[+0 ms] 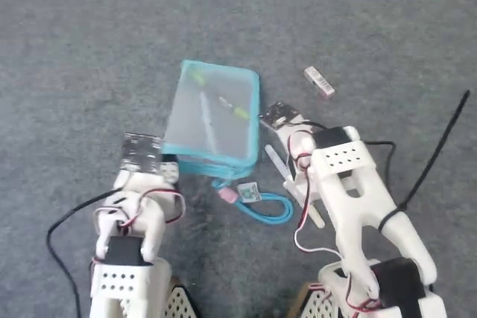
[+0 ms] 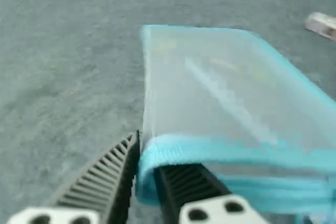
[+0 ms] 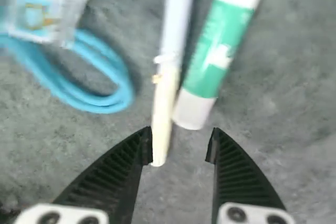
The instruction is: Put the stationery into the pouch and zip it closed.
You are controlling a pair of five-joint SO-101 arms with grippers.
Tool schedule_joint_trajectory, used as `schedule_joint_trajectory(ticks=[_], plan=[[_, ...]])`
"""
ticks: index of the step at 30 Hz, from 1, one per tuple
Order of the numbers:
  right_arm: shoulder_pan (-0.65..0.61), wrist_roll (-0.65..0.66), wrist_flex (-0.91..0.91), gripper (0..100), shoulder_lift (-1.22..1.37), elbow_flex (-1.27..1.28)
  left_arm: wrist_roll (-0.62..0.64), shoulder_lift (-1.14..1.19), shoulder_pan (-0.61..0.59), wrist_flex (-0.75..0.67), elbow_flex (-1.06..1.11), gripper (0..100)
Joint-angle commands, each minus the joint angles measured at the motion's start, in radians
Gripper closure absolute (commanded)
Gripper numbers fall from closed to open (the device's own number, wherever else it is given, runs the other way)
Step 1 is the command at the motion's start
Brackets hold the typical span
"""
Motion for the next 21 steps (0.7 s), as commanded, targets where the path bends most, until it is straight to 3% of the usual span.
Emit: schedule_joint_trajectory(ticks=[1,21], plan=[[0.048,0.002,-0.044,83.5,-0.053,-0.003,0.009,-0.006,0.009,-0.026,-0.054,99],[0.013,0.002,-0.216,83.4,-0.051,0.089,0.002,-0.006,0.043,-0.029,-0.036,99]])
